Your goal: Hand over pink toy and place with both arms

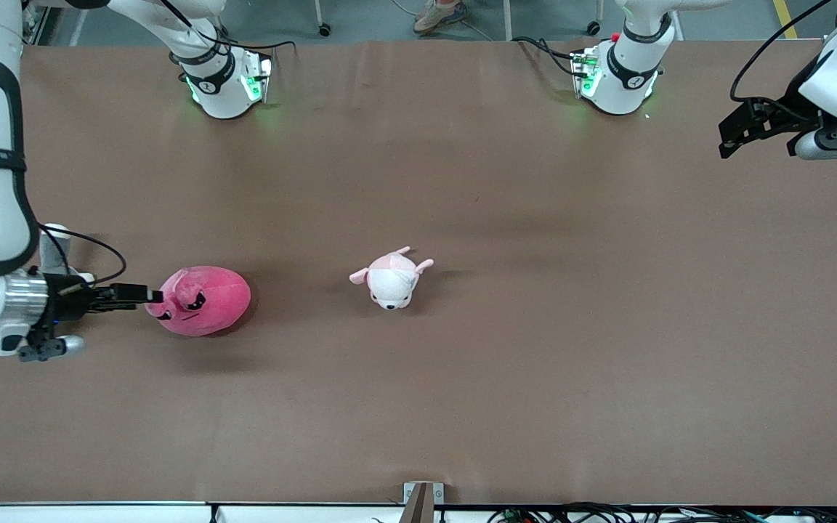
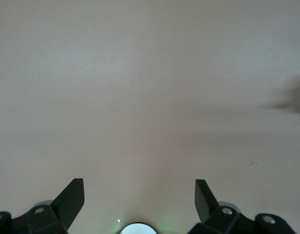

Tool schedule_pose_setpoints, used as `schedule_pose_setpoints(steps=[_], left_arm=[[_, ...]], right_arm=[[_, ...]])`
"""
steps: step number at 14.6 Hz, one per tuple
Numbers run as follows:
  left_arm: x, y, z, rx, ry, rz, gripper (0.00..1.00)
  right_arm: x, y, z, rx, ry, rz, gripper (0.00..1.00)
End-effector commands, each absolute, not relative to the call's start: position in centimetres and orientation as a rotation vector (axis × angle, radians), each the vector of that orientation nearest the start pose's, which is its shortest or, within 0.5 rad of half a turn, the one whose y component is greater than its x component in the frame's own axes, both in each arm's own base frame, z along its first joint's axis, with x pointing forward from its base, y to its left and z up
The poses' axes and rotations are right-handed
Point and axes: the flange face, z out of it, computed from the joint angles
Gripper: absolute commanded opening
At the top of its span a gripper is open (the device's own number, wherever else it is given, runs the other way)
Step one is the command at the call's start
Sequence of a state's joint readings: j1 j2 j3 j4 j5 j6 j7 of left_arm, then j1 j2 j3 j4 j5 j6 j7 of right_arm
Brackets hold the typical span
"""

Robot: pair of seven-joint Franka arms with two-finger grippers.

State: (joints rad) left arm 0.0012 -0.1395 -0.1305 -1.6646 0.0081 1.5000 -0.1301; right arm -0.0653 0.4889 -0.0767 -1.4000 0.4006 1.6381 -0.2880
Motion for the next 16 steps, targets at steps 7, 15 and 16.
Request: schedule_pose_setpoints(steps=[7, 15, 16], left_arm=[[49.6, -6.5, 65.2, -3.126, 0.036, 0.014, 1.0], [49.6, -6.7, 65.2, -3.123, 0.041, 0.011, 1.0], [49.6, -6.7, 65.2, -3.123, 0.041, 0.014, 1.0]], right_arm=[[62.5, -4.0, 58.3, -3.002, 0.011, -0.03, 1.0], [60.5, -5.1, 62.8, -3.115, 0.152, -0.131, 1.0], [60.5, -5.0, 62.9, -3.126, 0.145, -0.131, 1.0]])
